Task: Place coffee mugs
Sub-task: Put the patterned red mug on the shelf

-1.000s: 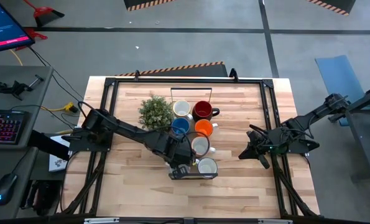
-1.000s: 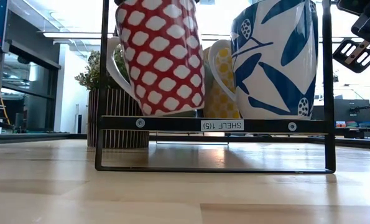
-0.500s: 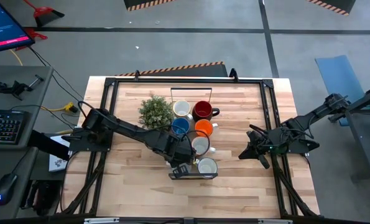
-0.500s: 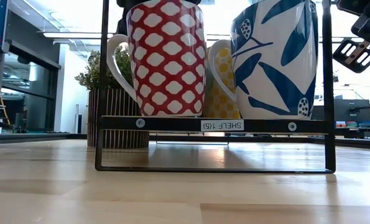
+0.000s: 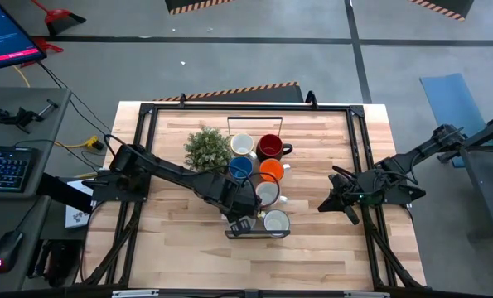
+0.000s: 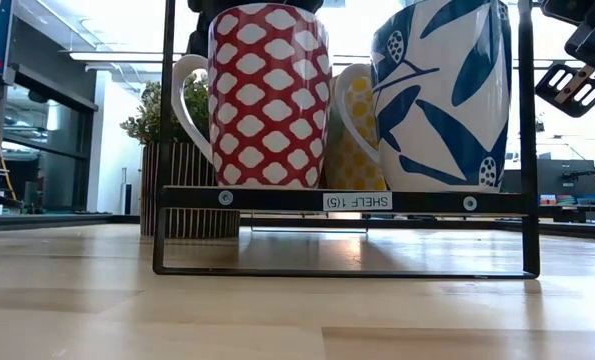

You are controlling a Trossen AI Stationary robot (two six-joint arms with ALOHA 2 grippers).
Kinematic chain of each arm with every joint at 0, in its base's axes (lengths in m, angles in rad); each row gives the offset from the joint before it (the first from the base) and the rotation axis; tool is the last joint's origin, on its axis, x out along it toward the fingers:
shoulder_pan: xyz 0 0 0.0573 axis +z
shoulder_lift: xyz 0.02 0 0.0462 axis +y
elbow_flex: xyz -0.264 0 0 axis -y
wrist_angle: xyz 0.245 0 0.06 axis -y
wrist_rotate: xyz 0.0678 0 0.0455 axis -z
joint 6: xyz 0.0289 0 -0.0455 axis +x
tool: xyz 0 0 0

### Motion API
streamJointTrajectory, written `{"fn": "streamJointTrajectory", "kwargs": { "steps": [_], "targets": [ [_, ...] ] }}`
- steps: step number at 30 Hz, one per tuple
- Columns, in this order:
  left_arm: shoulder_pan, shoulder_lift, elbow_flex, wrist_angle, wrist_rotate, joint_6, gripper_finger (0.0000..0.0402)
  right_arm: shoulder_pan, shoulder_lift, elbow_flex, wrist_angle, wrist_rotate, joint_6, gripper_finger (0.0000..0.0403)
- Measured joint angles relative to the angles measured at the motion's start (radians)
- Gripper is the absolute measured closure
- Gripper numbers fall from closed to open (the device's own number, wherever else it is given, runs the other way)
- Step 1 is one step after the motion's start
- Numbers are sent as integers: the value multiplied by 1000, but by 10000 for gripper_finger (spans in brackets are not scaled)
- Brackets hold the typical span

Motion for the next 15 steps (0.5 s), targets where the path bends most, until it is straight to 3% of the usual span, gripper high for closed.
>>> {"fn": "streamJointTrajectory", "kwargs": {
  "steps": [15],
  "targets": [
    [30,-2,80,-44,0,44,329,0,0,0,0,0,-1,402]
  ]
}}
